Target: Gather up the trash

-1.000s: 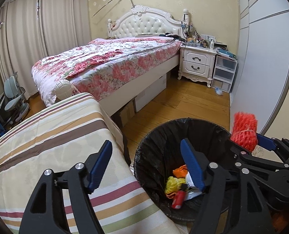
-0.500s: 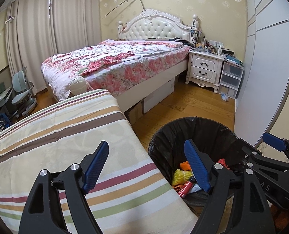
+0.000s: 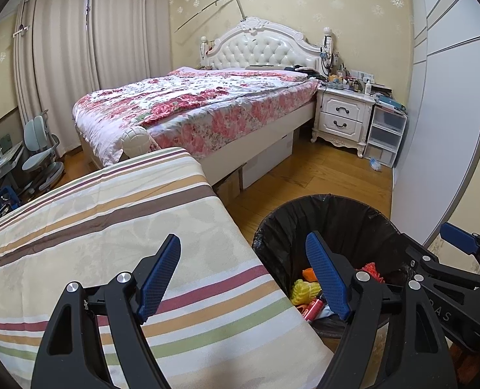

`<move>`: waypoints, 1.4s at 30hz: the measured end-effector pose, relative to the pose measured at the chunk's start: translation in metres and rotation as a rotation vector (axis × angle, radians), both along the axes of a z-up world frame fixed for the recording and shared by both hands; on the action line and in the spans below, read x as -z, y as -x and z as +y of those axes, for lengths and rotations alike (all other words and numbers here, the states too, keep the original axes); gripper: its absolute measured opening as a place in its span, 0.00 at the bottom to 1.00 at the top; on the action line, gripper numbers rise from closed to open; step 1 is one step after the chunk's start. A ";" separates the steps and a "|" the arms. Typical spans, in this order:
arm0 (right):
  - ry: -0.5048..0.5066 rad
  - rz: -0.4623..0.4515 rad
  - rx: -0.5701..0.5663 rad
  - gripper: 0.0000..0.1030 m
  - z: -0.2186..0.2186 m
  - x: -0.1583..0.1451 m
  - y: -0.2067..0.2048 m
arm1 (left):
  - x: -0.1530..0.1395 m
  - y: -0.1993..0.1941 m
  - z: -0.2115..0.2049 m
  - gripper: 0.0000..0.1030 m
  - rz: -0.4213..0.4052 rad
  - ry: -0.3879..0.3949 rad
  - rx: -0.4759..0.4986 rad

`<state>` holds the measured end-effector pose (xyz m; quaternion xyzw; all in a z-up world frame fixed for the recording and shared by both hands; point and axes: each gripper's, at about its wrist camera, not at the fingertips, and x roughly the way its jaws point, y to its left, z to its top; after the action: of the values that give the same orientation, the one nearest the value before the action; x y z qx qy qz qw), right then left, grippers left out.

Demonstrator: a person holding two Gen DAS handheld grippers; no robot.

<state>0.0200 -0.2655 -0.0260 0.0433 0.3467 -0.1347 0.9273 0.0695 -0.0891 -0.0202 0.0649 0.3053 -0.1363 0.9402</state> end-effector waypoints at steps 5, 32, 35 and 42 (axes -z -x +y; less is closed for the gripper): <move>-0.003 -0.003 0.003 0.70 -0.001 0.001 0.002 | 0.000 0.001 0.000 0.75 -0.003 0.000 -0.002; -0.004 -0.002 0.004 0.70 -0.001 0.001 0.003 | -0.001 0.003 0.000 0.75 -0.006 0.005 -0.001; -0.004 -0.003 0.004 0.70 -0.001 0.001 0.003 | -0.001 0.003 0.000 0.75 -0.005 0.005 0.000; -0.003 -0.004 0.004 0.70 -0.001 0.001 0.003 | -0.002 0.004 -0.001 0.75 -0.005 0.007 -0.001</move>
<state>0.0172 -0.2665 -0.0266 0.0455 0.3449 -0.1359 0.9276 0.0654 -0.0900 -0.0181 0.0618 0.3026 -0.1368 0.9412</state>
